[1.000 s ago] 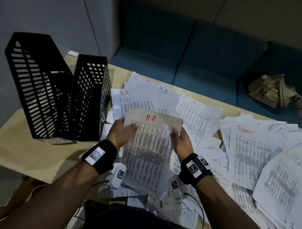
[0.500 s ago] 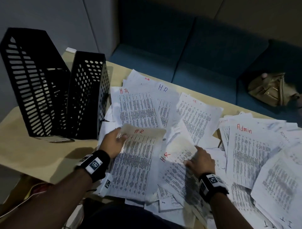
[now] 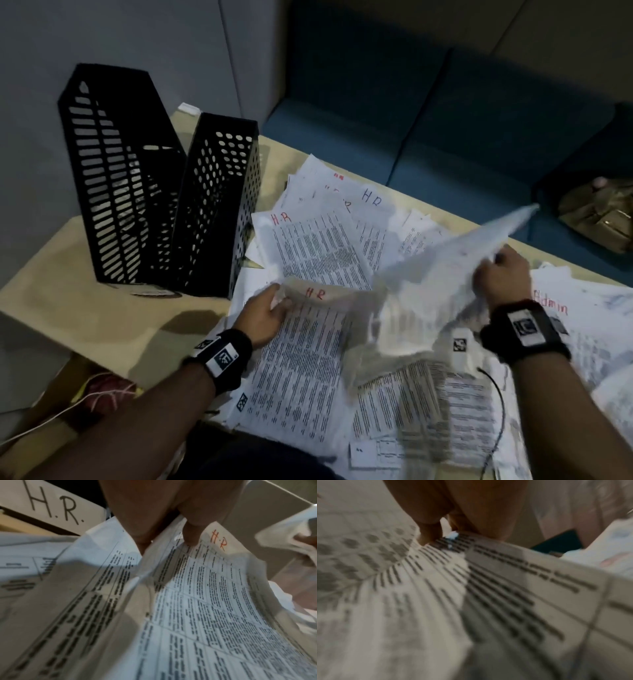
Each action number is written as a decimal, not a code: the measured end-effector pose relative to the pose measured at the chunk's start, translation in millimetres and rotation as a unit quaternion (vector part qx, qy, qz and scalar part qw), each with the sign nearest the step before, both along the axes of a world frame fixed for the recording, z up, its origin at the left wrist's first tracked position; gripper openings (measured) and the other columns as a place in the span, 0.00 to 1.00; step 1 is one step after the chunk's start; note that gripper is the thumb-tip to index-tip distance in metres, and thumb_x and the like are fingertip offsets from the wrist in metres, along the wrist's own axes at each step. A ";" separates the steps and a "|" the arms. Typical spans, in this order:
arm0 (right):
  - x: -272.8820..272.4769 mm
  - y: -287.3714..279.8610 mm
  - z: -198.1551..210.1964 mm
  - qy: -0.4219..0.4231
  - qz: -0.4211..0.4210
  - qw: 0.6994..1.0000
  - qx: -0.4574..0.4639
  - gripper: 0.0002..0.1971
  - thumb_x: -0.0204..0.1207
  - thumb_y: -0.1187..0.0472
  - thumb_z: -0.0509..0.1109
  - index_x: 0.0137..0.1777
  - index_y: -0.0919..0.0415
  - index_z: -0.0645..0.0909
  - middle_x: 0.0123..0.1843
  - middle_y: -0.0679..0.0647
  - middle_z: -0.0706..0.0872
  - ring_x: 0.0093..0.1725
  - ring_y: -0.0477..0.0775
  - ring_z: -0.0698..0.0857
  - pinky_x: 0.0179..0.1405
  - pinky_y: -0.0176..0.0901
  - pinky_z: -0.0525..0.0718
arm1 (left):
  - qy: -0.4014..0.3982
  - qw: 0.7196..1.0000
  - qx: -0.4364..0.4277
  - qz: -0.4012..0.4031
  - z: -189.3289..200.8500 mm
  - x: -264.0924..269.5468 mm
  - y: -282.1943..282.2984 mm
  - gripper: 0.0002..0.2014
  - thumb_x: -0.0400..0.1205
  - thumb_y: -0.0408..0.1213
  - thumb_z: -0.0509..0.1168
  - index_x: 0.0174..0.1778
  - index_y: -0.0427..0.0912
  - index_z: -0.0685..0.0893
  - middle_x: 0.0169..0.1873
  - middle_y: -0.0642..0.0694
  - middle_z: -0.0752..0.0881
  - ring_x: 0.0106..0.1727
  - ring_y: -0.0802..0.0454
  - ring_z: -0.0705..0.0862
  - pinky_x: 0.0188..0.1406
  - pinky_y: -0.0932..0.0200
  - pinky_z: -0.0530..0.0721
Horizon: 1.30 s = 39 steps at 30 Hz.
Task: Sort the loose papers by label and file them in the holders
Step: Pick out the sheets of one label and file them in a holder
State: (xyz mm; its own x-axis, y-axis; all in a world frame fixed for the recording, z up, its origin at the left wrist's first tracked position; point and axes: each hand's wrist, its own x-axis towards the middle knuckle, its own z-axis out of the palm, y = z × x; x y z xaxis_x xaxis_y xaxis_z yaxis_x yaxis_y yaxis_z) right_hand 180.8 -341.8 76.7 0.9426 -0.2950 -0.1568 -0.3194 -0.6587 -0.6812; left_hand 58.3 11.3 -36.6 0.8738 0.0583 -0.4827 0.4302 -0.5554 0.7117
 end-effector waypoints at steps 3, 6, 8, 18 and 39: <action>29.4 61.2 -29.9 0.019 0.041 0.999 0.009 0.16 0.81 0.54 0.67 0.55 0.68 0.83 0.45 0.57 0.82 0.47 0.52 0.79 0.35 0.37 0.66 | -0.006 0.996 -0.011 0.091 12.6 0.8 -1.0 0.20 0.86 0.41 0.61 0.73 0.39 0.75 0.61 0.47 0.83 0.59 0.49 0.81 0.51 0.66 0.73; 46.6 113.3 -72.1 0.115 0.132 0.983 -0.052 0.21 0.79 0.50 0.68 0.56 0.70 0.80 0.52 0.66 0.85 0.51 0.64 0.84 0.40 0.43 0.73 | 0.006 0.989 0.009 0.148 6.0 -2.5 -0.2 0.07 0.85 0.37 0.64 0.52 0.38 0.81 0.40 0.47 0.83 0.46 0.41 0.82 0.38 0.63 0.73; 47.0 136.1 -94.6 0.168 0.180 0.963 -0.111 0.24 0.78 0.49 0.68 0.59 0.72 0.78 0.57 0.68 0.83 0.55 0.68 0.83 0.46 0.49 0.79 | 0.011 0.986 0.013 0.164 2.0 -4.9 -0.1 0.10 0.84 0.38 0.64 0.57 0.37 0.81 0.46 0.42 0.85 0.48 0.40 0.83 0.40 0.60 0.75; 38.9 129.2 -67.0 0.038 0.094 0.994 0.040 0.25 0.75 0.54 0.73 0.71 0.52 0.73 0.57 0.59 0.87 0.53 0.59 0.86 0.50 0.42 0.83 | 0.019 0.986 -0.015 0.163 -3.5 5.0 6.7 0.19 0.86 0.39 0.62 0.73 0.38 0.75 0.66 0.39 0.83 0.66 0.41 0.81 0.60 0.60 0.73; -75.8 59.5 -82.3 0.043 0.029 0.993 0.103 0.15 0.82 0.43 0.61 0.45 0.55 0.73 0.38 0.48 0.78 0.44 0.53 0.77 0.40 0.42 0.72 | -0.061 0.965 -0.128 0.220 34.2 40.5 -33.0 0.13 0.88 0.34 0.58 0.64 0.35 0.82 0.56 0.45 0.84 0.61 0.47 0.81 0.53 0.66 0.74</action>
